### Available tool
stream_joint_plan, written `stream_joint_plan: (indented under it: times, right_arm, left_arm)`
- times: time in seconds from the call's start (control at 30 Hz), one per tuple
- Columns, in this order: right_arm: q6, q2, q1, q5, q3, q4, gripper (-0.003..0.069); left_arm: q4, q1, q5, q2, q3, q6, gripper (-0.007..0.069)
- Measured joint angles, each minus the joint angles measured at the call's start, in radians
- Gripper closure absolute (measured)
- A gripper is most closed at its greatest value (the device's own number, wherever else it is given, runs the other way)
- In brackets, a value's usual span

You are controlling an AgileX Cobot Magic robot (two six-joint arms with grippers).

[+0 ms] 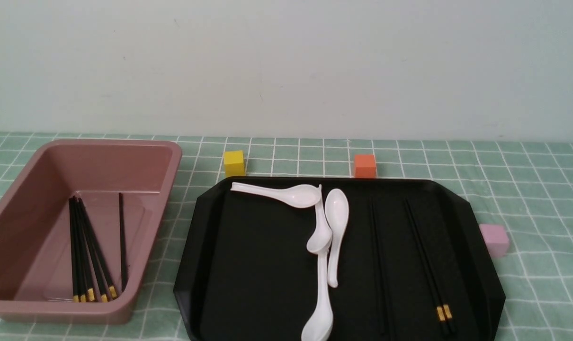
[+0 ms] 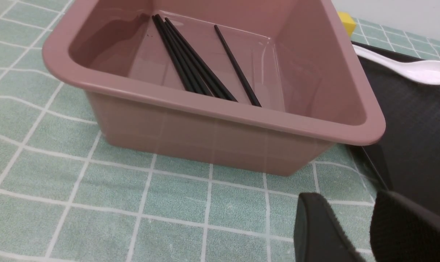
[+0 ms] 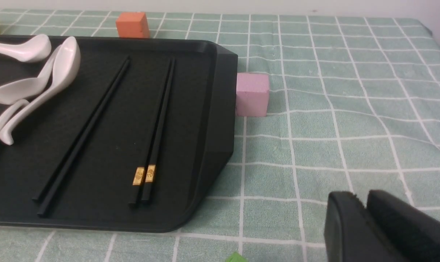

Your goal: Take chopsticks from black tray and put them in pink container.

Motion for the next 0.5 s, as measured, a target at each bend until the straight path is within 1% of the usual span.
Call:
stream_joint_plan:
  times: [0.5]
  right_arm:
    - [-0.001, 0.0, 0.0, 0.001, 0.0, 0.0, 0.0541]
  left_arm:
    - [0.0, 0.0, 0.0, 0.0, 0.0, 0.0, 0.0386]
